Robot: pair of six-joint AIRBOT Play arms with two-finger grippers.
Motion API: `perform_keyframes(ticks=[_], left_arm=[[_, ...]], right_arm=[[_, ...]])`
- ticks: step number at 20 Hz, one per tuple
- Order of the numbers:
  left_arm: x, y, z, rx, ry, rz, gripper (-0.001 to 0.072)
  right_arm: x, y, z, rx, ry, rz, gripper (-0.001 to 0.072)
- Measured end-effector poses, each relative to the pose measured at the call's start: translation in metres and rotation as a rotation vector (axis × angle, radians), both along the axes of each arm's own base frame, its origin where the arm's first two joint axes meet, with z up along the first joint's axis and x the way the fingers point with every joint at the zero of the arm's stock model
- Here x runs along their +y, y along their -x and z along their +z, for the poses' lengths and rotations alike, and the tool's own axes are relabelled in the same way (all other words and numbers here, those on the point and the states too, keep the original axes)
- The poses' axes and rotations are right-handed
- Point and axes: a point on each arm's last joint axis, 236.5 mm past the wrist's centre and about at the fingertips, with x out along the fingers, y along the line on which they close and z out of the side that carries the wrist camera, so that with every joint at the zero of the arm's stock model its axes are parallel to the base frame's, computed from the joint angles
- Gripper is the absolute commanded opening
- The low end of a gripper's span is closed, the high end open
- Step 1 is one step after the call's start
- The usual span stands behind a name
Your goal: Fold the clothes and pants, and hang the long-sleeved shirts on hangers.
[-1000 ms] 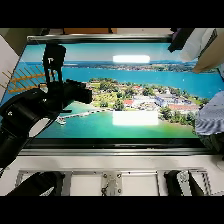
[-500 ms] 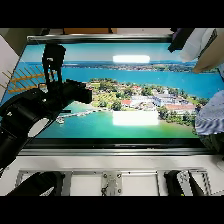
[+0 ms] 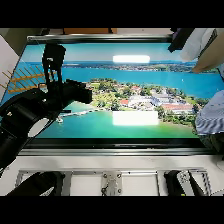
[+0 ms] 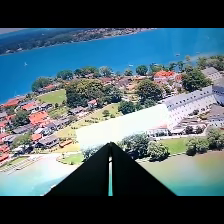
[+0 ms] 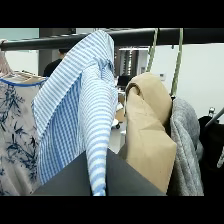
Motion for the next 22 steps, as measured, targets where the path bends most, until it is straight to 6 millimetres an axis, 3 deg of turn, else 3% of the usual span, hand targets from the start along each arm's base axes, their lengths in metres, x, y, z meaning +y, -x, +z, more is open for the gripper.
perform_keyframes(ticks=[8,22], left_arm=[[0.0,0.0,0.0,0.002,0.002,-0.001,0.0014],[-0.024,0.015,-0.002,0.032,0.039,-0.061,0.0013]], right_arm=[[-0.026,-0.007,0.014,-0.024,0.009,-0.02,0.0012],[-0.096,-0.022,-0.028,-0.069,-0.12,-0.064,0.0013]])
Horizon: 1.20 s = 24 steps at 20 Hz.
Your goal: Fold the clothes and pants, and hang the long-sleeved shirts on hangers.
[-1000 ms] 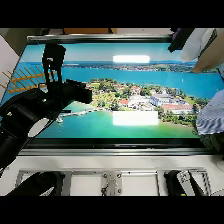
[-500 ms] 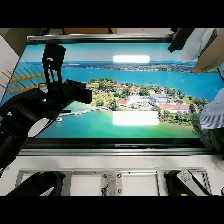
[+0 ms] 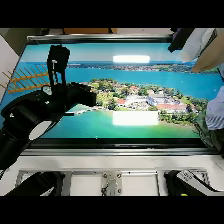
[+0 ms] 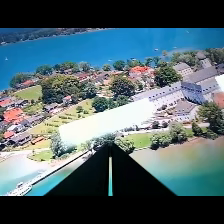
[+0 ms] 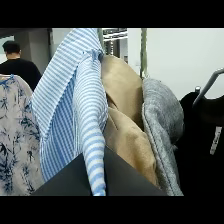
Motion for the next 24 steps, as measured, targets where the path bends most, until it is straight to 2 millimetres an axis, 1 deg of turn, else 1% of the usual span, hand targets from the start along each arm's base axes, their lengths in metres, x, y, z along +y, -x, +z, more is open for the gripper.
perform_keyframes(ticks=[6,9,12,15,20,24], left_arm=[[-0.014,0.01,0.0,0.0,0.0,-0.044,0.0014],[-0.017,0.012,0.0,0.0,0.001,-0.051,0.0013],[-0.017,0.013,0.0,0.001,0.001,-0.053,0.0013],[-0.018,0.013,0.0,0.002,0.003,-0.054,0.0014],[-0.018,0.013,0.0,0.002,0.003,-0.054,0.0013],[-0.02,0.015,-0.001,0.012,0.014,-0.058,0.0013]], right_arm=[[-0.014,-0.005,-0.013,-0.009,-0.036,0.001,0.0012],[-0.021,-0.009,-0.022,-0.004,-0.054,0.002,0.0013],[-0.024,-0.014,-0.029,0.006,-0.066,0.016,0.0013],[-0.024,-0.016,-0.026,0.002,-0.062,0.021,0.0012],[-0.023,-0.012,-0.012,-0.019,-0.038,0.012,0.0012],[-0.024,-0.011,-0.009,-0.032,-0.038,0.01,0.0012]])
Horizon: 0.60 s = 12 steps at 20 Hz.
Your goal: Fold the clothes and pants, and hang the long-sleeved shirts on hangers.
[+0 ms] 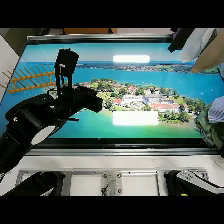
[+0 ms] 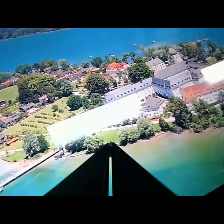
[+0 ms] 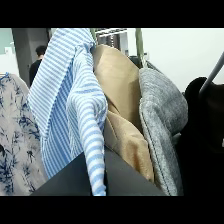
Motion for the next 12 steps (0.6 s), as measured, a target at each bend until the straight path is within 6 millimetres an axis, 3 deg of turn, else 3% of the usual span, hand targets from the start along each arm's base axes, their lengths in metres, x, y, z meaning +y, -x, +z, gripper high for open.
perform_keyframes(ticks=[12], left_arm=[[-0.001,0.001,0.0,0.007,0.008,-0.003,0.0013]], right_arm=[[0.0,-0.018,-0.016,0.026,-0.042,0.074,0.0031]])
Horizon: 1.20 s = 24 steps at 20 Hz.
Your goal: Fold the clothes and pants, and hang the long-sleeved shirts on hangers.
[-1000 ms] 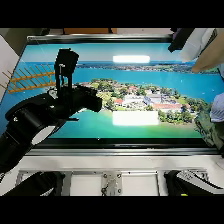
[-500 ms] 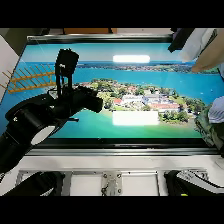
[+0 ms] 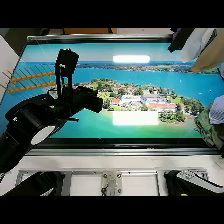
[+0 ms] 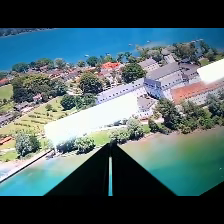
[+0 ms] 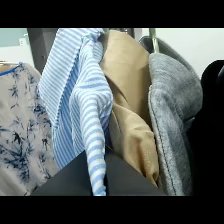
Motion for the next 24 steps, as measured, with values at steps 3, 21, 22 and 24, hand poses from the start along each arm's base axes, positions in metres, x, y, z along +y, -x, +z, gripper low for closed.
perform_keyframes(ticks=[3,21,22,24], left_arm=[[0.0,0.0,0.0,0.0,0.0,0.0,0.0013],[0.0,0.0,0.0,-0.002,-0.002,0.001,0.0013],[0.0,0.0,0.0,-0.002,-0.002,0.001,0.0013],[0.0,0.0,0.0,-0.002,-0.002,0.001,0.0014]], right_arm=[[0.003,-0.007,-0.005,0.018,-0.007,0.029,0.0032],[0.091,0.015,0.066,-0.003,0.141,0.109,0.041],[0.102,0.016,0.071,0.002,0.154,0.127,0.041],[0.119,0.013,0.074,0.019,0.169,0.167,0.0409]])
